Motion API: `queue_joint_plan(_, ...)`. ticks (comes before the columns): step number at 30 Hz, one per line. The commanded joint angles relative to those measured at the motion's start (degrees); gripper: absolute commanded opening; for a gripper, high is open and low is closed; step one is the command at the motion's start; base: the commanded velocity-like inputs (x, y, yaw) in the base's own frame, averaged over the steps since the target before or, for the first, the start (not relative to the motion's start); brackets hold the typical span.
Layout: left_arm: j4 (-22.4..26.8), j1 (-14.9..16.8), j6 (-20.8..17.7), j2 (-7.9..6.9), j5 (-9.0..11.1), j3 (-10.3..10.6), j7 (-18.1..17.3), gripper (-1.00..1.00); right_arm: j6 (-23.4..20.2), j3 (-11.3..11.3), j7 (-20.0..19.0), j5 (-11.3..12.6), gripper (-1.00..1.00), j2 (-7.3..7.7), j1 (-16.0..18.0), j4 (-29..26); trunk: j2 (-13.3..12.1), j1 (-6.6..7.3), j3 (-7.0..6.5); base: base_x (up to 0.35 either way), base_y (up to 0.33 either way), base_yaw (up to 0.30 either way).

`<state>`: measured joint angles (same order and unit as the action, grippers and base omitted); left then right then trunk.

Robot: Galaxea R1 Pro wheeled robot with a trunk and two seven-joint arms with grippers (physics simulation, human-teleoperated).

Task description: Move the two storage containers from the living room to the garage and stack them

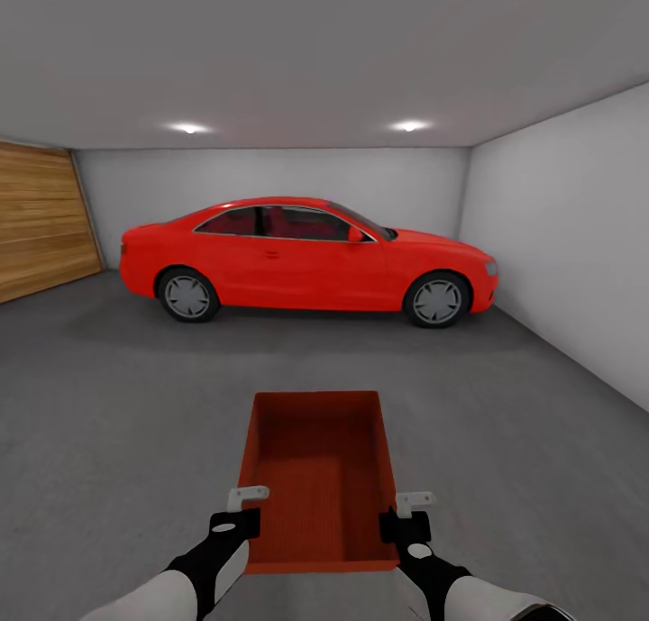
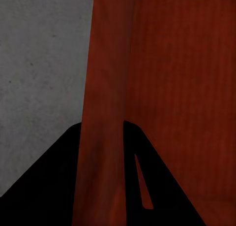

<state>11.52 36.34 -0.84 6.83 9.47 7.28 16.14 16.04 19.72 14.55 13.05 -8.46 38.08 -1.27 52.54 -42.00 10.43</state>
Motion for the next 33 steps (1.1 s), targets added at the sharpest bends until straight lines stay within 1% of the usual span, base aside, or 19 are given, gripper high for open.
queue_joint_plan(1, -0.05, 0.04, -0.13, -3.92, 3.36, -1.92, 0.3, -1.0, 0.48, -3.9, -0.11, -0.48, -1.0, 0.37, 0.06, -0.22, 0.06, -0.04, 0.08, 0.322, 0.0, 0.0)
queue_joint_plan(24, 0.1, 0.04, -0.13, -3.92, 3.36, -1.85, 0.3, -1.0, 0.48, -3.9, -0.05, -0.48, -1.0, 0.3, 0.06, -0.22, 0.06, -0.04, 0.08, 0.322, 0.0, -0.001)
queue_joint_plan(28, 0.1, 0.04, -0.12, -3.92, 3.36, -1.85, 0.3, -1.0, 0.48, -3.9, -0.05, -0.48, -1.0, 0.29, 0.06, -0.22, 0.06, -0.04, 0.08, 0.322, 0.0, -0.143)
queue_joint_plan(33, 0.05, 0.04, -0.13, -3.92, 3.36, -1.84, 0.3, -1.0, 0.48, -3.9, -0.05, -0.48, -1.0, 0.29, 0.06, -0.22, 0.06, -0.04, 0.08, 0.322, 0.0, -0.246)
